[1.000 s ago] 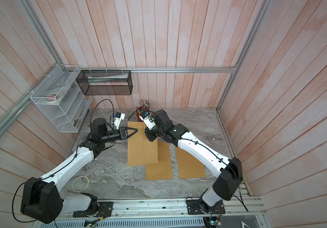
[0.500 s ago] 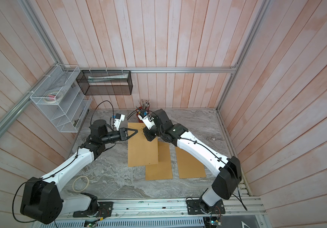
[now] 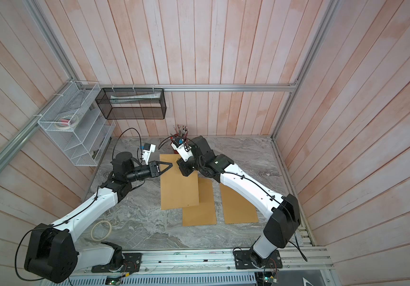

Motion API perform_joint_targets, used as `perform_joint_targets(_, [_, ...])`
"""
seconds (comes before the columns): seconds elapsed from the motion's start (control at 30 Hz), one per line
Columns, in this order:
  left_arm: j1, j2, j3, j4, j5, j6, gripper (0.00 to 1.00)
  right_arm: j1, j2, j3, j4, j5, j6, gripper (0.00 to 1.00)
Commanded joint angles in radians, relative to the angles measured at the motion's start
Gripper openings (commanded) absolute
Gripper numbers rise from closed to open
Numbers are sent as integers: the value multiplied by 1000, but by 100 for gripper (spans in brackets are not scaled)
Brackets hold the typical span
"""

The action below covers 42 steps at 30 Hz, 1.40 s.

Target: Open the file bag

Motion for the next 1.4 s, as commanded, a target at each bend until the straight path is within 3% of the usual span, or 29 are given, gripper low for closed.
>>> perform_joint_targets(0.0, [-2, -26, -21, 50, 14, -15, 0, 6, 14, 37, 24, -28, 14, 0])
perform_joint_targets(0.87, [3, -51, -91, 221, -83, -113, 0, 40, 4, 22, 68, -134, 59, 0])
perform_joint_targets(1.37, [52, -96, -55, 257, -163, -104, 0, 21, -112, -146, 77, -41, 135, 0])
